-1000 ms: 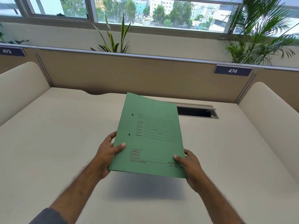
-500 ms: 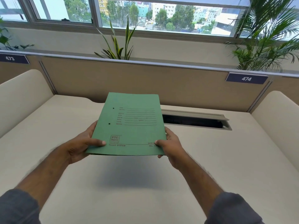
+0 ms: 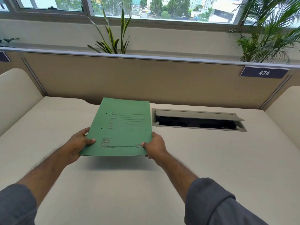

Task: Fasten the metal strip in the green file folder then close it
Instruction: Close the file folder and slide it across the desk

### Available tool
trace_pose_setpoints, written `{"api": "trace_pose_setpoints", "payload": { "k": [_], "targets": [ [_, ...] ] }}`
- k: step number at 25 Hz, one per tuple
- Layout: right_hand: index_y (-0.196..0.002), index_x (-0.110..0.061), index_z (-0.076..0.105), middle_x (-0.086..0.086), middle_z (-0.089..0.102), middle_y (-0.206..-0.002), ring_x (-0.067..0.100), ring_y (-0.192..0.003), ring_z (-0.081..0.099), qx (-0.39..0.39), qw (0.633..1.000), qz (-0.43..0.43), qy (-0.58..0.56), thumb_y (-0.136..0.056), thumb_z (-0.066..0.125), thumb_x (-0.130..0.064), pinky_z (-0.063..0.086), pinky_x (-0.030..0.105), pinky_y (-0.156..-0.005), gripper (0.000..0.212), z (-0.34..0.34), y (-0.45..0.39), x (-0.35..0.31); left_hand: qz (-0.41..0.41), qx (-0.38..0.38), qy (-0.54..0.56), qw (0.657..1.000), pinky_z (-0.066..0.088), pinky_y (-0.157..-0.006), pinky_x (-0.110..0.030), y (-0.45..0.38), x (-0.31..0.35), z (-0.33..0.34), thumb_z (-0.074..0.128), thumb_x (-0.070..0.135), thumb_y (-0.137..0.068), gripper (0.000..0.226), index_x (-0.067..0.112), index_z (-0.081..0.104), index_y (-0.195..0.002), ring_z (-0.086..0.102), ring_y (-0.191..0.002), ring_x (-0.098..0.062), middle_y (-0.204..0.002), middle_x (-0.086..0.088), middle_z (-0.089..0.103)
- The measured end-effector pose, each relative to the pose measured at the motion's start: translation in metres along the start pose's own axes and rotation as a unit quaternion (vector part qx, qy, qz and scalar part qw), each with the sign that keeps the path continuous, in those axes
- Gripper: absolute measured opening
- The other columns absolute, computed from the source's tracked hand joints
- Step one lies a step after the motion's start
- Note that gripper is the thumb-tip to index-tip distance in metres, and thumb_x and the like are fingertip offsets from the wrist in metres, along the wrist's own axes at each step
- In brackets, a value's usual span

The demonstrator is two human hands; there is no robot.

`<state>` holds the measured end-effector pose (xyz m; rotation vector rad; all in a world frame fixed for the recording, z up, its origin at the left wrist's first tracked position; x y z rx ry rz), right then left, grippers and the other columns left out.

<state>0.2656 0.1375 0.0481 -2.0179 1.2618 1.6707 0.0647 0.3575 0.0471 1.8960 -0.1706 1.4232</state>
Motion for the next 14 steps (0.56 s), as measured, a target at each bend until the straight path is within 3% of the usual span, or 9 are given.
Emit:
{"api": "trace_pose_setpoints", "payload": {
  "k": [3,6,9,11,13,14],
  "targets": [
    [-0.116,-0.007,0.057,0.013,0.067,-0.113,0.033,-0.081,0.069,0.012,0.998,0.024,0.053,-0.085,0.063,-0.005,0.052,0.026,-0.040,0.032,0.009,-0.017,0.016,-0.012,0.001,-0.047,0.999,0.057,-0.071,-0.040,-0.022,-0.007,0.003,0.051,-0.010,-0.091,0.053,0.023,0.057,-0.132,0.070,-0.097,-0.033,-0.117,-0.012,0.071],
    [-0.117,-0.006,0.056,0.013,0.066,-0.115,0.035,-0.095,0.068,0.019,0.993,0.031,0.115,-0.083,0.067,-0.013,0.061,0.046,-0.073,0.036,0.012,-0.027,0.026,-0.009,-0.001,-0.069,0.998,0.058,-0.076,-0.041,-0.039,-0.014,0.006,0.056,-0.010,-0.089,0.052,0.024,0.059,-0.127,0.071,-0.095,-0.031,-0.114,-0.010,0.072],
    [-0.115,-0.009,0.055,0.010,0.066,-0.113,0.032,-0.087,0.068,-0.001,0.984,0.032,0.175,-0.081,0.067,-0.022,0.061,0.040,-0.063,0.038,0.016,-0.024,0.033,0.007,0.025,-0.157,0.987,0.058,-0.084,-0.046,-0.045,-0.022,0.007,0.063,-0.004,-0.086,0.042,0.019,0.060,-0.120,0.070,-0.095,-0.029,-0.112,-0.008,0.071],
    [-0.115,-0.010,0.056,0.010,0.066,-0.113,0.032,-0.092,0.068,-0.015,0.974,0.033,0.223,-0.081,0.062,-0.022,0.061,0.040,-0.069,0.037,0.017,-0.019,0.035,0.013,0.049,-0.215,0.975,0.057,-0.088,-0.047,-0.045,-0.025,0.008,0.065,-0.002,-0.083,0.037,0.016,0.058,-0.114,0.067,-0.096,-0.031,-0.116,-0.011,0.068],
    [-0.115,-0.010,0.056,0.010,0.064,-0.114,0.031,-0.098,0.065,-0.013,0.964,0.026,0.265,-0.081,0.057,-0.022,0.059,0.040,-0.079,0.036,0.012,-0.011,0.035,0.034,0.070,-0.321,0.944,0.054,-0.093,-0.048,-0.036,-0.028,0.015,0.068,0.006,-0.080,0.045,0.011,0.057,-0.123,0.062,-0.106,-0.034,-0.124,-0.016,0.061],
    [-0.114,-0.010,0.056,0.010,0.062,-0.115,0.030,-0.100,0.064,-0.005,0.957,0.022,0.289,-0.082,0.056,-0.024,0.057,0.038,-0.080,0.035,0.008,-0.006,0.034,0.054,0.090,-0.397,0.912,0.051,-0.097,-0.047,-0.031,-0.025,0.018,0.070,0.013,-0.079,0.055,0.011,0.053,-0.132,0.057,-0.114,-0.036,-0.130,-0.017,0.056]
  ]
}}
Point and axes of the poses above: each hand's wrist, its own y-axis away from the middle knuckle, its own z-axis out of the palm, x = y × z, the point moved 5 cm from there along -y, towards the middle knuckle
